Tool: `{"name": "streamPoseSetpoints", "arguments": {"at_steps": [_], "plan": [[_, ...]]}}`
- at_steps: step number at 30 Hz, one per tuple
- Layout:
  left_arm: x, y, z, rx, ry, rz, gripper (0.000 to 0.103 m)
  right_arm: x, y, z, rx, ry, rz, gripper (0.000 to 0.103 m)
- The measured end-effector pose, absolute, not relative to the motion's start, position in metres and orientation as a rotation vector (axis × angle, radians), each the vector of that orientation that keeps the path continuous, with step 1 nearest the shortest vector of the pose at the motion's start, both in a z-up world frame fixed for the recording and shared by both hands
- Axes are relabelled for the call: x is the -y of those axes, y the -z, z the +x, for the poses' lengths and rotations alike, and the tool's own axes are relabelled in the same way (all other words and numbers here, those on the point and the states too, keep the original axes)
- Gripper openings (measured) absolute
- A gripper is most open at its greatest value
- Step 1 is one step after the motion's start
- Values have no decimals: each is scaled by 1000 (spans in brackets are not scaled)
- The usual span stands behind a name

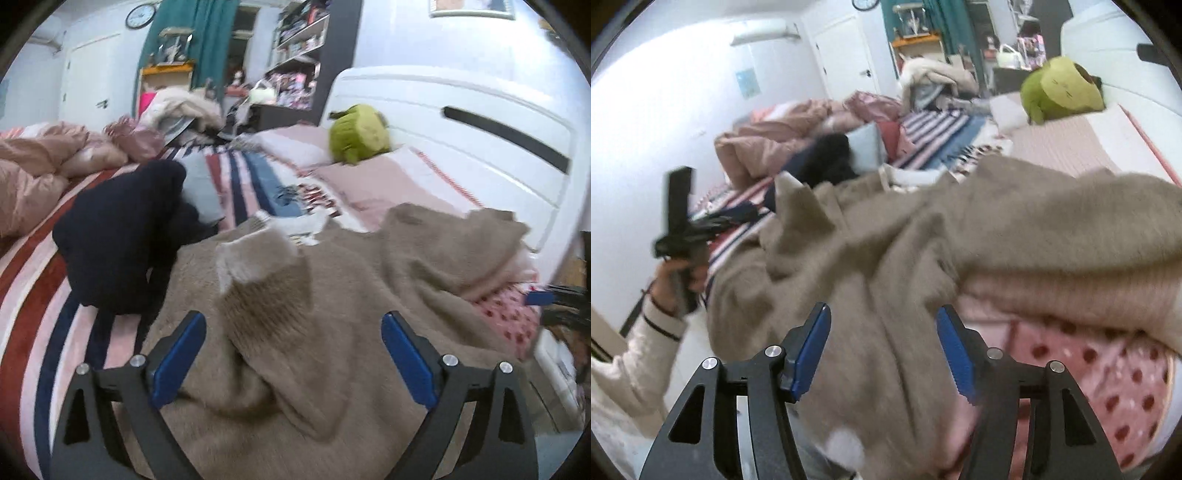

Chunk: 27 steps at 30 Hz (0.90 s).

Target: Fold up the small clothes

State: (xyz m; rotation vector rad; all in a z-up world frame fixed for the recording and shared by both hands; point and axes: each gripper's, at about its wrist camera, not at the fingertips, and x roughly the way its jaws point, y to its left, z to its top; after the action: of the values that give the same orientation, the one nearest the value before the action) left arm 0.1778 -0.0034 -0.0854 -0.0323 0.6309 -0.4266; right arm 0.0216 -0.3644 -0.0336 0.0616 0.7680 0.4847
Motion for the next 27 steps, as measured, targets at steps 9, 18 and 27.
{"name": "streamPoseSetpoints", "arguments": {"at_steps": [9,18,27], "plan": [[39,106,191,-660,678,-89,16,357,46,24,-764,-492,90,56],[125,127,127,-759,1083,-51,16,382,61,16,-790,-451,178,56],[112,127,106,-764,1116,-89,63,362,68,26,-817,-520,193,64]]}}
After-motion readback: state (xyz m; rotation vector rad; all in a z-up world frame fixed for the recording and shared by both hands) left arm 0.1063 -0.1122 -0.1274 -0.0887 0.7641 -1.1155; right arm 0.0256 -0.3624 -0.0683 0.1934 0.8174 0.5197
